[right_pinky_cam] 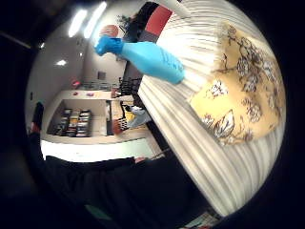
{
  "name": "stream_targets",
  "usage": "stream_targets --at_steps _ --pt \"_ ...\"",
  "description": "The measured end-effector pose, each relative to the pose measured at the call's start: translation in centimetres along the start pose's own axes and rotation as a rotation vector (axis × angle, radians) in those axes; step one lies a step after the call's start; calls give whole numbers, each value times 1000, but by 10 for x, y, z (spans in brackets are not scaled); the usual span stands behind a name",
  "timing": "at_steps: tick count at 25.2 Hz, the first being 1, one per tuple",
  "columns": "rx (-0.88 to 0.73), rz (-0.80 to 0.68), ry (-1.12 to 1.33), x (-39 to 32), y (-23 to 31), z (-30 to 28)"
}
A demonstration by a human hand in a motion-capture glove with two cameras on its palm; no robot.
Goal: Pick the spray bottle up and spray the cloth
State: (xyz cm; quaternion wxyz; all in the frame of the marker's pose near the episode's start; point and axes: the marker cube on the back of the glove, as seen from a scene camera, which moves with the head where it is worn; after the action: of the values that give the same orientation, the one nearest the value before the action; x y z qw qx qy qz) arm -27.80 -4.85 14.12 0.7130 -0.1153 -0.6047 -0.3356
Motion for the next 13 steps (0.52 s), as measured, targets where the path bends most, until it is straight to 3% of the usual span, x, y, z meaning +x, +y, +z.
stream_targets --at_steps 13 --pt "-117 -5 -98 -18 5 43"
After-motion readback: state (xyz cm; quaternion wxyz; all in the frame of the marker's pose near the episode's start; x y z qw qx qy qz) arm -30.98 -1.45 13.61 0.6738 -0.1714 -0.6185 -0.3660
